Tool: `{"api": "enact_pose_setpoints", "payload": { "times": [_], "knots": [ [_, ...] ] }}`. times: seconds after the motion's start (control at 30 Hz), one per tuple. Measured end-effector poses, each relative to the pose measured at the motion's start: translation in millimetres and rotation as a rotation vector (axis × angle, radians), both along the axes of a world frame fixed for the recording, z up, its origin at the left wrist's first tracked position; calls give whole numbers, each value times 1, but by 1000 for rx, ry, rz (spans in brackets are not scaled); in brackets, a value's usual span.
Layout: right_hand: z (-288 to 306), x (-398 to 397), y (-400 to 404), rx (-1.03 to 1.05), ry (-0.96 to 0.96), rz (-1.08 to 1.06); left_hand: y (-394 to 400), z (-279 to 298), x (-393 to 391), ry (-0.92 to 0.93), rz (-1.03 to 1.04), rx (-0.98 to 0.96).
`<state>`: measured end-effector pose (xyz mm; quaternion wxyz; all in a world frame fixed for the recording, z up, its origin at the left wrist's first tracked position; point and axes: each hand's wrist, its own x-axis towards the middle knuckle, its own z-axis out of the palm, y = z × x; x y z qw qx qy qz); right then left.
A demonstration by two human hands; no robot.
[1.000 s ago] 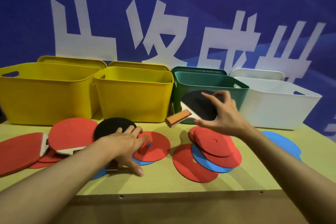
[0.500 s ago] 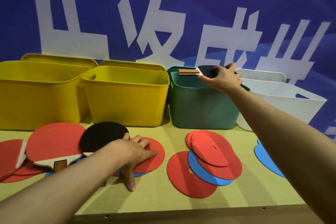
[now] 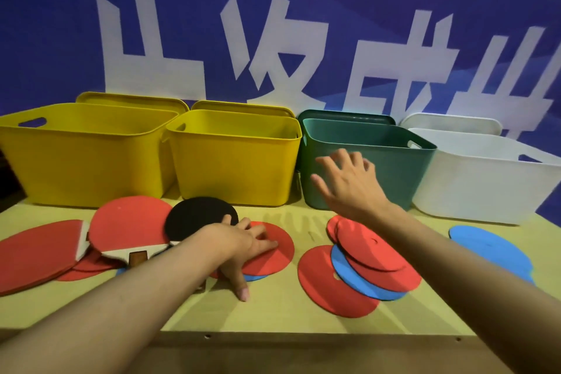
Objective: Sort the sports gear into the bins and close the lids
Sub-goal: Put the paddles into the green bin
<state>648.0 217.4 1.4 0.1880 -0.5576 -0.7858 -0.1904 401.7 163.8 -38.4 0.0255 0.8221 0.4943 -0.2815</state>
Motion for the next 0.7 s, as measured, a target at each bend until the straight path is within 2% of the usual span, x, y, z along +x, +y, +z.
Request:
{"api": "enact_pose_setpoints", "payload": {
  "times": [0.17, 0.37, 0.57, 0.7],
  "knots": [
    [-33, -49, -32, -177, -43, 75, -28, 7, -34, -132, 74, 175],
    [-60, -148, -70, -386, -12, 191, -54, 30, -127, -186, 218, 400],
    [-81, -215, -104, -464, -158, 222, -83, 11, -175, -195, 365, 360],
    [-82, -214, -104, -487, -134, 120, -93, -6, -180, -166, 412, 339]
  ]
}}
